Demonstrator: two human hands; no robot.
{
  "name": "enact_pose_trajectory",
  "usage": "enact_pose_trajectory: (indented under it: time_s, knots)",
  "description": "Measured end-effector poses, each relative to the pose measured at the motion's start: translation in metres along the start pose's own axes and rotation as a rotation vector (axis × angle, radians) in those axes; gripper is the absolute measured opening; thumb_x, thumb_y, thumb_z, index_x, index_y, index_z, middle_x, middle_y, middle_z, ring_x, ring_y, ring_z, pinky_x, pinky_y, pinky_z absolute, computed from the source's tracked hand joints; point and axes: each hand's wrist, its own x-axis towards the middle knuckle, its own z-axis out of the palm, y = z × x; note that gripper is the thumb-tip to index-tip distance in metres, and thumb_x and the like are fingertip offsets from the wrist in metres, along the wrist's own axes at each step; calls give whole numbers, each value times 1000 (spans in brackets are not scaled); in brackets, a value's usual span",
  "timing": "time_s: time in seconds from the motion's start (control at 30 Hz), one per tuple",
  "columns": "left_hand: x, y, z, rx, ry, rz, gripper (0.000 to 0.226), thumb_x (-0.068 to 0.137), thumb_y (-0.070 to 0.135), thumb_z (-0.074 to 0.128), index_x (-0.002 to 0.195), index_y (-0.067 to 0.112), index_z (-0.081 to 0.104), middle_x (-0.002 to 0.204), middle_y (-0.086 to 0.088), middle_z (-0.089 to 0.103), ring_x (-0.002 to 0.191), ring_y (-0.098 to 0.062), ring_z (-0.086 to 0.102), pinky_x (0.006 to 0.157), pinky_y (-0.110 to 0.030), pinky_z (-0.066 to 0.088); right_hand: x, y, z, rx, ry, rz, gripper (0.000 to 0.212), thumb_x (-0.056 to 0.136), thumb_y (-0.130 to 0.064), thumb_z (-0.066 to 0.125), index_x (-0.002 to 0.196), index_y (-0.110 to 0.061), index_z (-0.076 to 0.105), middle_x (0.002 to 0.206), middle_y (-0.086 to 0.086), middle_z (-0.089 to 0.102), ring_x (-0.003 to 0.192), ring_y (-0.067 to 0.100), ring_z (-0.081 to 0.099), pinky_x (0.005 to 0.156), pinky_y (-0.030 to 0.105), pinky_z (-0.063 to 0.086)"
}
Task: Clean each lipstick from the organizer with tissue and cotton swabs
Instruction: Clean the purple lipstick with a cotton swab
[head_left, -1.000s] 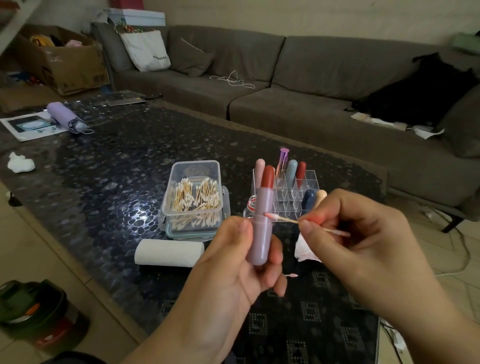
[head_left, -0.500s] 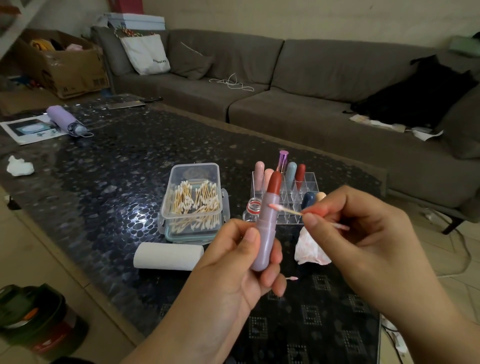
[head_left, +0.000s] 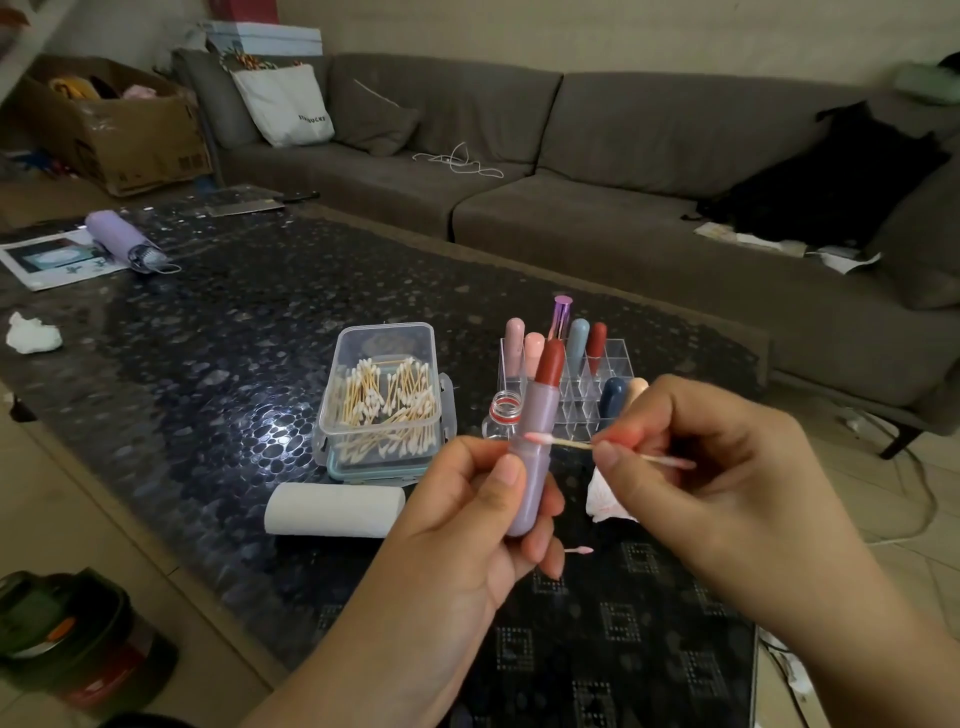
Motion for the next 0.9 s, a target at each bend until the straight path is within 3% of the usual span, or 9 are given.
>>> enact_pose_trajectory:
  time_s: [0.13, 0.33, 0.43, 0.5, 0.7, 0.9]
  knots:
    - [0, 1, 1, 12, 1, -7, 20, 75, 19, 53, 86, 3, 54, 65, -8, 59, 49, -13, 46, 49, -25, 45, 2, 2, -1, -38, 98, 8, 14, 77, -38, 61, 75, -24, 61, 63, -2, 58, 53, 5, 47, 53, 11, 39]
    - [0, -1, 1, 56, 58, 27, 18, 72, 21, 57, 82, 6, 58, 64, -6, 59, 50, -13, 47, 50, -23, 45, -1, -1, 1, -42, 3, -2, 15, 75, -35, 61, 71, -20, 60, 57, 5, 52, 46, 14, 42, 47, 13, 36]
    - [0, -3, -1, 108, 71, 38, 14, 71, 24, 60, 79, 14, 66, 68, -5, 62, 53, -14, 49, 53, -23, 47, 0, 0, 0, -66, 55, -5, 13, 77, -36, 61, 73, -23, 60, 61, 0, 56, 49, 7, 45, 49, 10, 37]
    - [0, -3, -1, 125, 72, 48, 23, 71, 25, 60, 87, 10, 62, 69, -4, 62, 55, -14, 50, 54, -24, 48, 1, 1, 0, -73, 98, 6, 13, 78, -37, 60, 75, -25, 60, 64, -5, 58, 52, 3, 48, 51, 8, 37]
    - [0, -3, 0, 127, 81, 62, 27, 69, 22, 63, 90, 6, 58, 70, -4, 62, 56, -15, 52, 56, -25, 50, -1, -1, 3, -29, 5, -9, 14, 75, -33, 61, 70, -21, 60, 54, 1, 50, 45, 6, 40, 48, 11, 35]
    - [1, -1, 0, 74, 45, -19, 40, 63, 15, 70, 99, 0, 63, 66, -4, 61, 57, -13, 58, 63, -27, 55, 0, 0, 3, -50, 24, -16, 12, 76, -35, 61, 72, -24, 61, 57, 2, 54, 49, 15, 45, 50, 10, 37]
